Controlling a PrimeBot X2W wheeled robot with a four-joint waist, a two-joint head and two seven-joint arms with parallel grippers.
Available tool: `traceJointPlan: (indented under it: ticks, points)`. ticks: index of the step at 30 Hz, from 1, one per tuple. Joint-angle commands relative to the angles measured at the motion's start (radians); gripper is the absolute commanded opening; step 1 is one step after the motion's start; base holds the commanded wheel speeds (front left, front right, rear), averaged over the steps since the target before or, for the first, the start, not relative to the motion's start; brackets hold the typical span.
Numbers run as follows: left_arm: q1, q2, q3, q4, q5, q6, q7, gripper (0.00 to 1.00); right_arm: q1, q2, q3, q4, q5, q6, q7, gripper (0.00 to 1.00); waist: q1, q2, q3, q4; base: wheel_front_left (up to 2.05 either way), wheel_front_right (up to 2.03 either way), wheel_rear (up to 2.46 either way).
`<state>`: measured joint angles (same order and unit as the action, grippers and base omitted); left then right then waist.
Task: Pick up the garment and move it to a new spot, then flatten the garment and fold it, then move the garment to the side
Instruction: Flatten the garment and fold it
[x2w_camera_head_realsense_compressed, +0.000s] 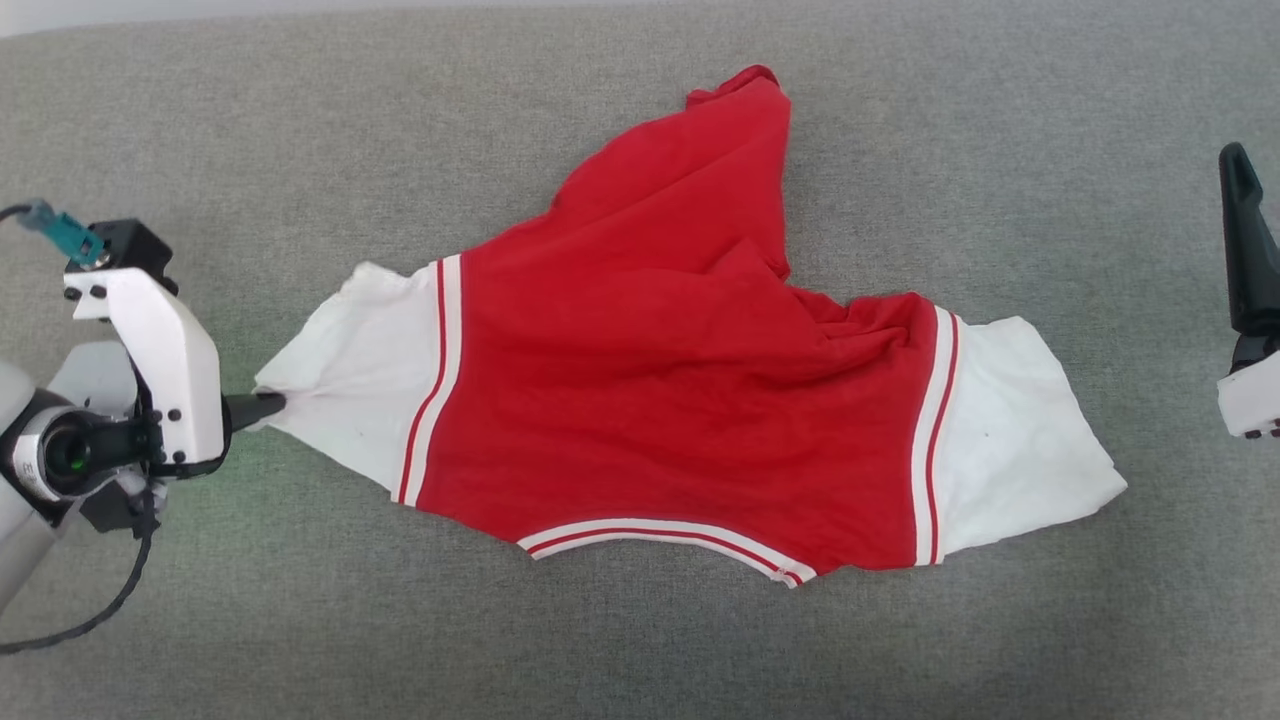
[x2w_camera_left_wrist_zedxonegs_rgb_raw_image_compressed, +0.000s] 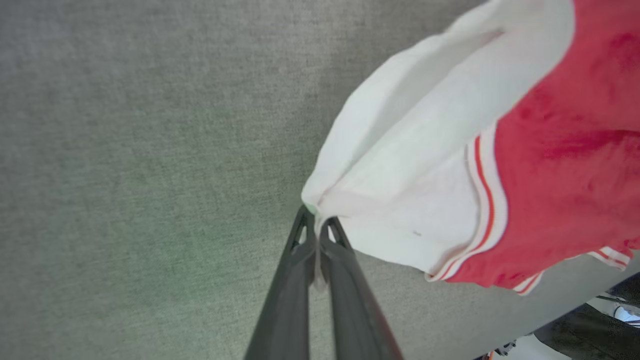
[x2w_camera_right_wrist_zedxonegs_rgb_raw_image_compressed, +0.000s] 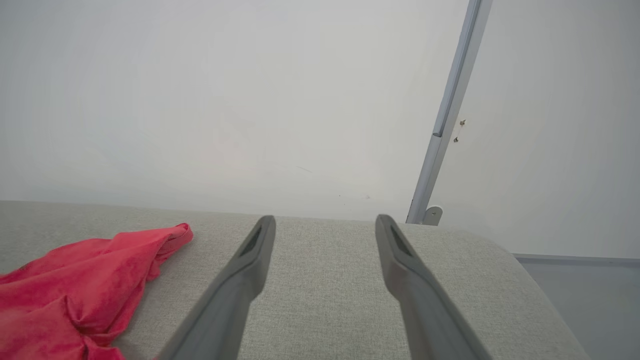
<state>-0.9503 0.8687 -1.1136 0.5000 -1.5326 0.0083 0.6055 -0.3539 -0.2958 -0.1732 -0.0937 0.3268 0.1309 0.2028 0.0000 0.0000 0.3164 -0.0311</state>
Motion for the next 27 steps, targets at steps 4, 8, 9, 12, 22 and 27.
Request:
traceJointPlan:
  ticks: [4, 8, 9, 12, 22, 27]
  points:
    - [0.035, -0.008, 0.009, 0.027, -0.004, 0.017, -0.039, 0.00, 0.010, -0.009, 0.009, -0.012, -0.004, 0.000, 0.015, 1.00, 0.0000, 0.0000, -0.005, -0.004, 0.00, 0.00, 0.00]
    - [0.046, -0.016, 0.016, 0.036, -0.002, 0.002, -0.073, 0.20, 0.015, -0.013, 0.025, -0.013, -0.004, 0.000, 0.022, 1.00, 0.0000, 0.0000, -0.013, -0.006, 0.00, 0.00, 0.00]
    - [0.052, -0.018, 0.018, 0.037, 0.004, -0.003, -0.089, 0.27, 0.016, -0.015, 0.029, -0.013, -0.003, 0.000, 0.024, 1.00, 0.0000, 0.0000, -0.017, -0.006, 0.00, 0.00, 0.00]
    - [0.070, -0.022, 0.036, 0.038, 0.005, -0.017, -0.158, 1.00, 0.026, -0.027, 0.052, -0.010, -0.002, 0.000, 0.033, 1.00, 0.0000, 0.0000, -0.030, -0.006, 0.00, 0.00, 0.00]
    - [0.220, -0.004, 0.061, -0.086, 0.167, 0.007, -0.635, 1.00, 0.108, -0.212, 0.302, -0.021, 0.008, 0.000, 0.149, 1.00, 0.0000, 0.0000, -0.063, 0.022, 0.00, 0.00, 0.00]
    - [0.328, -0.053, 0.080, -0.159, 0.230, 0.103, -0.841, 1.00, 0.143, -0.349, 0.460, -0.058, 0.049, 0.000, 0.237, 1.00, 0.0000, 0.0000, -0.048, 0.045, 0.00, 0.00, 0.00]
